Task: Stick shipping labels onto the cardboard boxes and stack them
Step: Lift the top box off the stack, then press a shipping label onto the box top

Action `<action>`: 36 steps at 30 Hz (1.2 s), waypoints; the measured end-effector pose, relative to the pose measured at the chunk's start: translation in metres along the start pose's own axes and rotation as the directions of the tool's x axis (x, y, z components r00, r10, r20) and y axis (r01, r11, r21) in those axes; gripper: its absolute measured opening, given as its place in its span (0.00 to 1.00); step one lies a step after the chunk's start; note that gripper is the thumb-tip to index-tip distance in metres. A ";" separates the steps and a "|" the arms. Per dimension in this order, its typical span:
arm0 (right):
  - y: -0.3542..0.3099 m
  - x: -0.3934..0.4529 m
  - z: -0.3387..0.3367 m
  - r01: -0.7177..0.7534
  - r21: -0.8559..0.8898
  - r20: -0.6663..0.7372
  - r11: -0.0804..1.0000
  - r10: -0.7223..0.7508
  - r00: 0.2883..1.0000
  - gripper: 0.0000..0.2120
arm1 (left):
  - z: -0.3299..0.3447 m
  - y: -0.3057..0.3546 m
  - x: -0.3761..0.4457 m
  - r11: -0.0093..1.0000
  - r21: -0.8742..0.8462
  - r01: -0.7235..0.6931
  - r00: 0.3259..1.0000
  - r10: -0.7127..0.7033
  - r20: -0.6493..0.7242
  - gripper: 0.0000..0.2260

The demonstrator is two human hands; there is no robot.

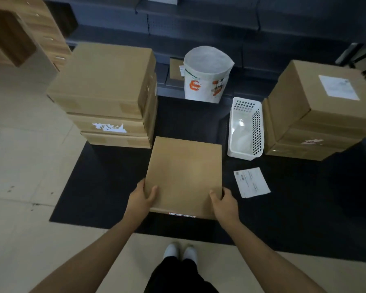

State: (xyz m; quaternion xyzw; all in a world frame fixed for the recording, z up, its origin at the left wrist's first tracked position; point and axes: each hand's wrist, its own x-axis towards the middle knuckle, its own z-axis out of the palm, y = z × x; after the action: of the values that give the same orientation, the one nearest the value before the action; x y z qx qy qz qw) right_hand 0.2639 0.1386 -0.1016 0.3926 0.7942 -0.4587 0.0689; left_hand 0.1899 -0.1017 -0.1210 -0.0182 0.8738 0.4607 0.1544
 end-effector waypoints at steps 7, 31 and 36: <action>0.007 -0.007 0.003 0.059 -0.043 -0.009 0.997 -0.060 0.998 0.26 | 0.001 -0.007 -0.003 1.000 0.002 0.025 0.999 -0.025 0.024 0.25; 0.030 0.019 -0.106 0.144 -0.798 -0.006 0.585 -0.246 0.969 0.19 | 0.095 0.133 0.010 0.549 0.622 -0.558 0.827 0.433 0.359 0.23; 0.056 0.050 -0.149 0.180 -0.805 0.040 0.565 -0.252 0.967 0.19 | 0.155 0.169 0.004 0.514 0.614 -0.599 0.795 0.474 0.378 0.22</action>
State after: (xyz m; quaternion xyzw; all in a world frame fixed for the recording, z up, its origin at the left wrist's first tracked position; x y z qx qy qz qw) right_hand 0.3058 0.2988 -0.0782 0.2369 0.9591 -0.0405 0.1498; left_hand 0.1956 0.1212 -0.0690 0.3515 0.9267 0.1135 0.0692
